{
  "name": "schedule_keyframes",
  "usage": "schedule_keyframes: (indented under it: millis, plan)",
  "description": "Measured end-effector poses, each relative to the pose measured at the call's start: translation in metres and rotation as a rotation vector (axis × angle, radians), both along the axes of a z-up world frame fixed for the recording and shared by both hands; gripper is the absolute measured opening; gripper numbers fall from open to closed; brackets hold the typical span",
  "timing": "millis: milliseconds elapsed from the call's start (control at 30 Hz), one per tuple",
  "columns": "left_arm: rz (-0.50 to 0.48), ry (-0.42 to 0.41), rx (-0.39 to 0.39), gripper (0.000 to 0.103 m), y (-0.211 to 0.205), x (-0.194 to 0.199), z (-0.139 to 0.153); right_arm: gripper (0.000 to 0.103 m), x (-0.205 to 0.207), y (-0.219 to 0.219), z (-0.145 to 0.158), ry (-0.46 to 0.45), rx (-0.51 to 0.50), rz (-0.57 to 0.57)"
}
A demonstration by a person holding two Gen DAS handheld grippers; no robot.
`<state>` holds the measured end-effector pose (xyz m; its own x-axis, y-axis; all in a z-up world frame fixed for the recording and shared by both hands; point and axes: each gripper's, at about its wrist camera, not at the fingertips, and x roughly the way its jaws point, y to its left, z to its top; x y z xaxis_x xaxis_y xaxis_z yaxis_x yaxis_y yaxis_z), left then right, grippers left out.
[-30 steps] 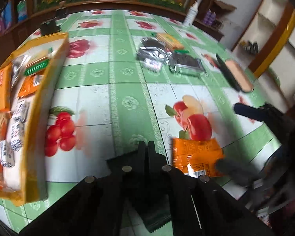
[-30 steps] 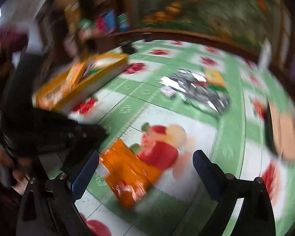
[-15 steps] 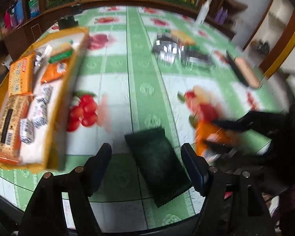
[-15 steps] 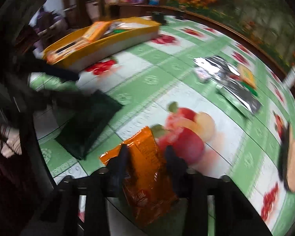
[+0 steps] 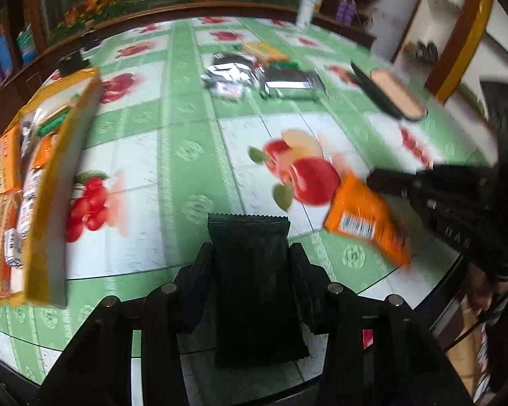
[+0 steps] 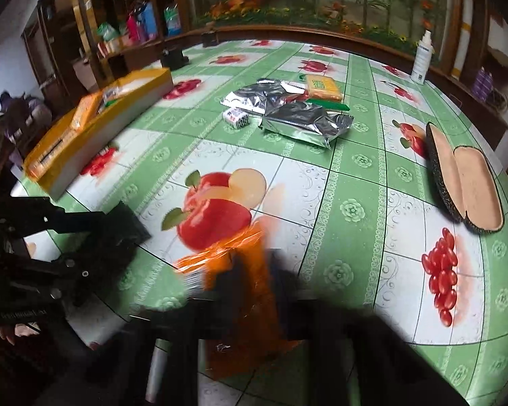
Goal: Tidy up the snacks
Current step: 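Carry the green pack and orange bag into the tray and release both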
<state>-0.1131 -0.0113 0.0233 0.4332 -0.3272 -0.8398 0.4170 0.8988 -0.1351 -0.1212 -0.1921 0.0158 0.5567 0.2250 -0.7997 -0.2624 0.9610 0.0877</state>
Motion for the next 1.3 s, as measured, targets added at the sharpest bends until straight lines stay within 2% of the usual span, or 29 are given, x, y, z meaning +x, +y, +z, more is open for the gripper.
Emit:
schedule_keyframes:
  millis: [167, 267, 300, 333, 400, 433, 567, 633, 700, 733, 867, 1067, 1300]
  plan:
    - [0.094, -0.023, -0.067, 0.044, 0.037, 0.01, 0.024, 0.002, 0.004, 0.005, 0.003, 0.003, 0.018, -0.002]
    - [0.137, -0.043, -0.081, 0.044, 0.054, 0.01, 0.033, 0.005, 0.004, 0.004, 0.0, 0.011, 0.038, -0.018]
    - [0.149, -0.046, -0.086, 0.044, 0.06, 0.009, 0.036, 0.014, 0.004, 0.004, 0.0, 0.02, 0.034, -0.027]
    - [0.158, -0.05, -0.09, 0.044, 0.065, 0.009, 0.038, 0.041, 0.002, 0.004, 0.0, 0.032, 0.024, -0.038]
    - [0.175, -0.06, -0.093, 0.044, 0.073, 0.01, 0.04, 0.08, -0.007, 0.006, 0.001, 0.025, 0.013, -0.06]
    - [0.181, -0.062, -0.096, 0.044, 0.076, 0.011, 0.041, 0.083, -0.014, 0.01, 0.003, 0.006, 0.009, -0.056]
    - [0.208, -0.064, -0.111, 0.044, 0.089, 0.013, 0.04, 0.082, -0.023, 0.031, -0.002, 0.02, -0.088, -0.018]
    - [0.224, -0.065, -0.118, 0.044, 0.097, 0.012, 0.041, 0.056, -0.023, 0.044, -0.014, 0.05, -0.163, -0.005]
    - [0.248, -0.072, -0.126, 0.044, 0.11, 0.012, 0.043, 0.045, -0.026, 0.049, -0.013, 0.039, -0.148, 0.003]
    - [0.264, -0.078, -0.131, 0.044, 0.118, 0.011, 0.044, 0.043, -0.026, 0.052, -0.012, 0.043, -0.154, 0.005]
    - [0.33, -0.102, -0.144, 0.044, 0.151, 0.012, 0.05, 0.042, -0.023, 0.057, -0.008, 0.04, -0.124, -0.004]
    - [0.452, -0.094, -0.145, 0.044, 0.202, 0.028, 0.047, 0.042, -0.009, 0.076, 0.022, -0.011, -0.037, 0.006]
    - [0.52, -0.056, -0.151, 0.044, 0.231, 0.051, 0.034, 0.042, 0.029, 0.141, 0.056, -0.046, 0.061, 0.131]
